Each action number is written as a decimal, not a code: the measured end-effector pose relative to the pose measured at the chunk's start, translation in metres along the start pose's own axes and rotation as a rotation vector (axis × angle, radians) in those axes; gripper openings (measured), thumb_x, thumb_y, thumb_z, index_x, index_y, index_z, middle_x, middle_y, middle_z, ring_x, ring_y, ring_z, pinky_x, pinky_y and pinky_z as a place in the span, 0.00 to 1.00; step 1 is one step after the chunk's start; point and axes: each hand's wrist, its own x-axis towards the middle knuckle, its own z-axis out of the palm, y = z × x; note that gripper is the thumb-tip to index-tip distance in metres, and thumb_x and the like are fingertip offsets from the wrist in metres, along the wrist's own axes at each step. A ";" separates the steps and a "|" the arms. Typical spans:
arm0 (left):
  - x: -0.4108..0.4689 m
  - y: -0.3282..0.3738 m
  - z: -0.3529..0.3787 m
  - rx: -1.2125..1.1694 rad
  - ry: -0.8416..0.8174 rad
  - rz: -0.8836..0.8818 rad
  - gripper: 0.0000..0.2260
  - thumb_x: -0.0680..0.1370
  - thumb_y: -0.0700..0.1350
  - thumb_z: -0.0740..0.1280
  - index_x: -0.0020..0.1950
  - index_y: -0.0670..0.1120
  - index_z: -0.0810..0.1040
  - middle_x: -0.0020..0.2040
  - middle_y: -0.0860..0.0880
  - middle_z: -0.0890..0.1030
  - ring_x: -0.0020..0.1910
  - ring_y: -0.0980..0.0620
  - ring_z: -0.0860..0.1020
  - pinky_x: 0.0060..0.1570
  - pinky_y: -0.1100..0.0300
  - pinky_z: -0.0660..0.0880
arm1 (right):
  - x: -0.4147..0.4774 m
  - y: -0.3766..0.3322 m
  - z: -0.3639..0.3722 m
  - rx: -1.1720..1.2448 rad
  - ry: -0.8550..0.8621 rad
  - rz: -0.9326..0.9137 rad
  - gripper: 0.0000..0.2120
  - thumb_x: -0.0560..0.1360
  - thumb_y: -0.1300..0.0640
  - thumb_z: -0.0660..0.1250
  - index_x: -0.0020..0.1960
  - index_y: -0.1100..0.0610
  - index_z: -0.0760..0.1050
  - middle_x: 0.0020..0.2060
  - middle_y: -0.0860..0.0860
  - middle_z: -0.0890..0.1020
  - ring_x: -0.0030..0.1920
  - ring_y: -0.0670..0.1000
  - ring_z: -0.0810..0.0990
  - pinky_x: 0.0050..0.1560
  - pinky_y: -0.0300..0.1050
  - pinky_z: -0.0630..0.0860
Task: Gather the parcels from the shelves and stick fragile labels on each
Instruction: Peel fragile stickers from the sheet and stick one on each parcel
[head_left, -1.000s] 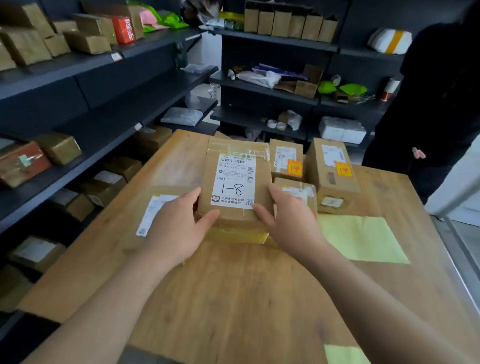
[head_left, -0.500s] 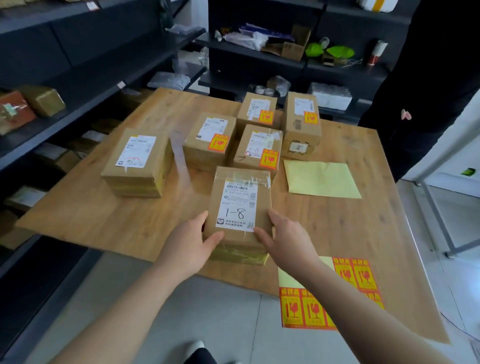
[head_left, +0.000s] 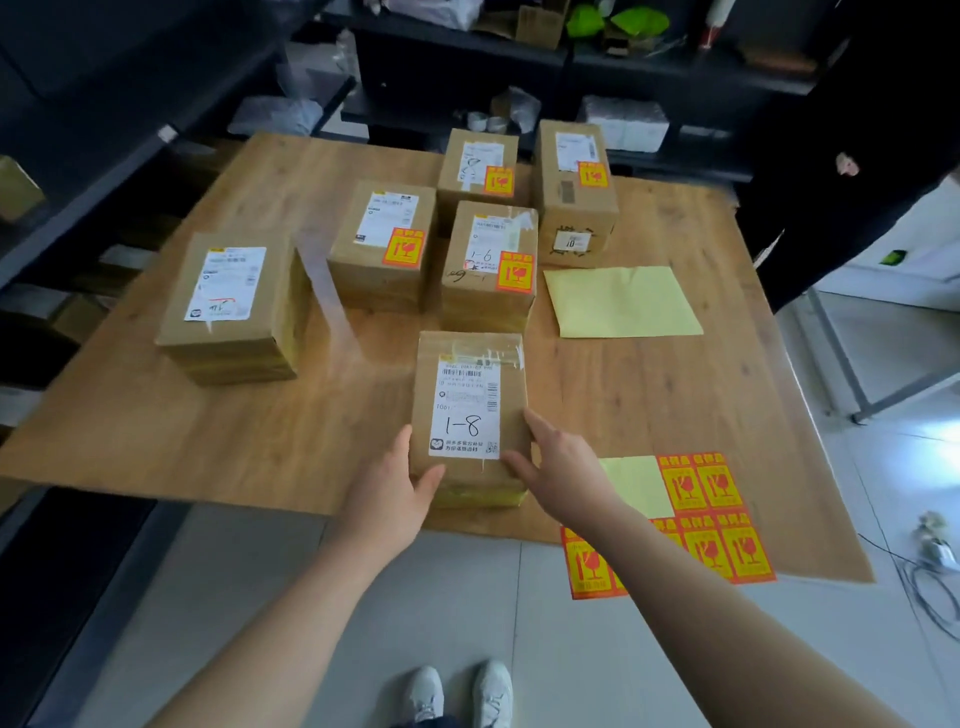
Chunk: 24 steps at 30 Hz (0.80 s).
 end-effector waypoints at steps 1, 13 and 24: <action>0.000 0.001 0.000 0.011 0.002 0.004 0.29 0.78 0.55 0.63 0.75 0.46 0.59 0.58 0.46 0.78 0.53 0.46 0.76 0.48 0.55 0.73 | -0.001 0.002 -0.002 0.019 0.001 0.005 0.23 0.77 0.47 0.64 0.68 0.55 0.67 0.58 0.53 0.79 0.55 0.55 0.78 0.51 0.49 0.76; 0.011 0.106 0.029 0.361 0.169 0.540 0.22 0.79 0.50 0.62 0.71 0.43 0.67 0.69 0.46 0.71 0.69 0.47 0.67 0.70 0.54 0.60 | -0.029 0.120 -0.059 -0.302 -0.027 0.157 0.24 0.79 0.50 0.61 0.73 0.53 0.65 0.70 0.50 0.71 0.64 0.55 0.74 0.56 0.48 0.74; 0.018 0.174 0.174 0.532 -0.301 0.435 0.13 0.78 0.47 0.63 0.60 0.44 0.71 0.58 0.45 0.74 0.58 0.44 0.70 0.57 0.51 0.69 | -0.023 0.227 -0.074 -0.415 -0.203 0.094 0.19 0.78 0.50 0.63 0.67 0.50 0.71 0.62 0.50 0.73 0.54 0.54 0.79 0.49 0.48 0.79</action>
